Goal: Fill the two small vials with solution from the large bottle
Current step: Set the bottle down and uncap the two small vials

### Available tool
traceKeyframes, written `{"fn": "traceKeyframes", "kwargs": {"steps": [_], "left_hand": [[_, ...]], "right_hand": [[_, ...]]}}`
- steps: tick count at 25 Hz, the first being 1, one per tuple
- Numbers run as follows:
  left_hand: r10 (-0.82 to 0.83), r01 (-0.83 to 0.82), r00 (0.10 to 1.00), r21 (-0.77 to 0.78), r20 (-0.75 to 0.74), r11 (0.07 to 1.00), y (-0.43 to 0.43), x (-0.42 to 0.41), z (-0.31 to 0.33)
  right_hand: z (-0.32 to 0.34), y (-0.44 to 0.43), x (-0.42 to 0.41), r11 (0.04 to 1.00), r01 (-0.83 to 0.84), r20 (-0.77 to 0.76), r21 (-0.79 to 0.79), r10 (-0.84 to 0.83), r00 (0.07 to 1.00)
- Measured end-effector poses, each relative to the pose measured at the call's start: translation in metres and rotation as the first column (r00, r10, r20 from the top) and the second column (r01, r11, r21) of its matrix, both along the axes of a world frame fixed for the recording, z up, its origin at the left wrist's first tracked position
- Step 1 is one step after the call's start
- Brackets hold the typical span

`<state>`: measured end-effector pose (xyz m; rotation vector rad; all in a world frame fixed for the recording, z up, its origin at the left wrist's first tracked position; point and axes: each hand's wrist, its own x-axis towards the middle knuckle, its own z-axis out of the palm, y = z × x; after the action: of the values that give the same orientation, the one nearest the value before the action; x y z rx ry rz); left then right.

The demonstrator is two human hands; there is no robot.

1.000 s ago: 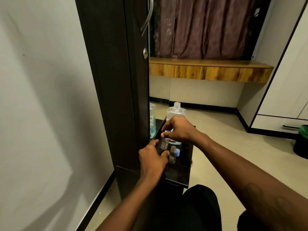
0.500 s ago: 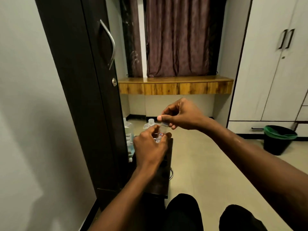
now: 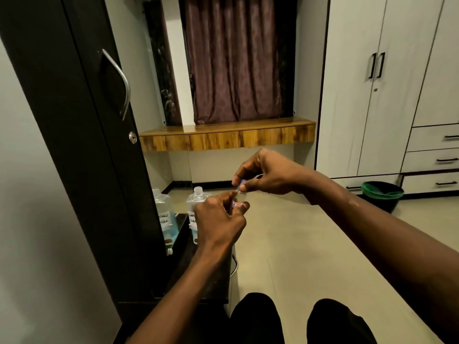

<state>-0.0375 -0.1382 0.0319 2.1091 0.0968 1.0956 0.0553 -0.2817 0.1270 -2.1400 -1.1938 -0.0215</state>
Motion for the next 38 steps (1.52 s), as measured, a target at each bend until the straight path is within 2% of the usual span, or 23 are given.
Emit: {"fn": "traceKeyframes", "kwargs": {"steps": [3, 6, 8, 11, 14, 16, 20, 24, 27, 31, 38], "left_hand": [[0.01, -0.01, 1.0, -0.007, 0.011, 1.0, -0.001, 0.001, 0.001], [0.033, -0.034, 0.998, 0.02, 0.044, 0.999, -0.002, 0.002, 0.002], [0.045, -0.046, 0.998, 0.031, 0.046, 0.998, -0.001, 0.003, 0.003], [0.054, -0.054, 0.998, 0.004, 0.022, 0.999, 0.003, 0.003, 0.004], [0.047, -0.047, 0.999, 0.001, 0.015, 0.999, 0.007, 0.0, 0.003], [0.038, -0.039, 0.999, 0.017, 0.025, 0.999, 0.009, -0.002, 0.003], [0.045, -0.046, 0.998, 0.03, 0.036, 0.998, 0.013, 0.001, 0.002], [0.046, -0.046, 0.999, 0.038, 0.012, 0.998, 0.019, 0.003, -0.002], [0.032, -0.03, 0.999, 0.048, -0.028, 0.998, 0.024, 0.004, -0.004], [0.032, -0.028, 0.997, 0.049, -0.072, 0.998, 0.028, 0.004, -0.009], [0.151, -0.152, 0.986, -0.02, -0.068, 0.988, 0.053, -0.012, -0.028]], "right_hand": [[0.004, -0.004, -0.001, 0.998, -0.044, -0.008, -0.041, 0.044, 0.999], [0.004, 0.001, -0.004, 0.989, 0.142, 0.095, 0.026, -0.144, 0.985], [0.003, 0.004, -0.005, 0.981, 0.191, 0.149, 0.024, -0.193, 0.97], [0.007, 0.006, -0.003, 0.992, 0.123, 0.156, -0.042, -0.115, 0.981], [0.012, 0.007, -0.005, 0.995, -0.017, 0.029, -0.094, 0.019, 0.999], [0.012, 0.012, -0.009, 0.997, 0.011, 0.03, -0.075, -0.009, 1.0], [0.01, 0.019, -0.01, 0.98, 0.196, 0.183, -0.034, -0.187, 0.965], [0.01, 0.019, -0.013, 0.991, 0.112, 0.189, -0.069, -0.097, 0.977], [0.013, 0.019, -0.013, 0.998, 0.042, 0.175, -0.041, -0.034, 0.984], [0.013, 0.019, -0.011, 0.998, 0.036, 0.179, 0.046, -0.044, 0.983], [-0.006, 0.032, -0.002, 0.997, 0.024, 0.166, 0.067, -0.035, 0.986]]}}
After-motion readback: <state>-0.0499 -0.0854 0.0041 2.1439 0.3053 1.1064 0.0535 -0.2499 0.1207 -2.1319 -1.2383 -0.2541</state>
